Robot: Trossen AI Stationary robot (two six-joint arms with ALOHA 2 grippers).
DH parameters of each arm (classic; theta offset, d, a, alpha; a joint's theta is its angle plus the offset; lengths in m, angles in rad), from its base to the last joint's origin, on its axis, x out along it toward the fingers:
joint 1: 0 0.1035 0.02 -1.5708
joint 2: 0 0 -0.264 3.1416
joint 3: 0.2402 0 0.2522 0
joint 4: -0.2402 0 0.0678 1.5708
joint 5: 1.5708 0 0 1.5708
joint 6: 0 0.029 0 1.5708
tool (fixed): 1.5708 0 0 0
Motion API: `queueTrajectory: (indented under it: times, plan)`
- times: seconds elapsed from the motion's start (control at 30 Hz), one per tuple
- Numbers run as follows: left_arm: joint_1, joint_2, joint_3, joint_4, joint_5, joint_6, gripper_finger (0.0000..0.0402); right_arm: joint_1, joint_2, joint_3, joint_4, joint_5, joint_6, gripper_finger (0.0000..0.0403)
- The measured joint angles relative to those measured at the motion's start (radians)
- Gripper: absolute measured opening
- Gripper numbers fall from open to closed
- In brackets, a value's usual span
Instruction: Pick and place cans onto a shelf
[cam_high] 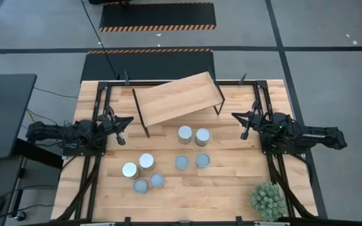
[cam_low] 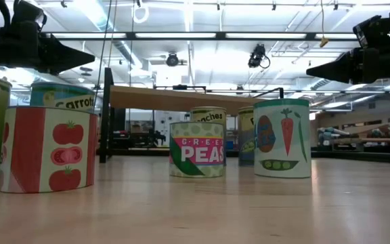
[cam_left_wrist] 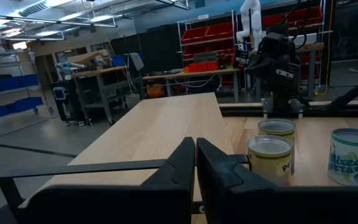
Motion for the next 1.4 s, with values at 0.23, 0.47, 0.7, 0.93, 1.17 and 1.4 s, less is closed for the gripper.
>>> queueTrajectory:
  times: [0.23,0.47,0.7,0.93,1.17,1.4]
  plan:
    - [0.000,0.000,0.000,0.000,0.000,0.000,0.0023,0.000,0.000,0.000,0.000,0.000,0.000,0.0023]
    - [0.000,0.000,0.000,0.044,0.059,-0.017,0.0023,0.000,0.000,0.000,0.000,0.000,0.000,0.0023]
    - [0.000,0.000,0.000,0.224,0.112,-0.684,0.0023,0.000,0.000,0.000,0.037,0.000,0.010,0.0023]
    - [0.000,0.000,0.000,0.330,0.071,-1.006,0.0023,-0.018,0.006,0.000,0.356,0.046,0.432,0.0023]
    - [0.000,0.000,0.000,0.375,0.108,-1.126,0.0023,-0.038,0.007,0.000,0.456,0.141,0.955,0.0023]
    - [0.000,0.017,0.054,0.397,0.140,-1.016,0.0023,-0.042,0.006,0.000,0.495,0.142,1.045,0.0023]
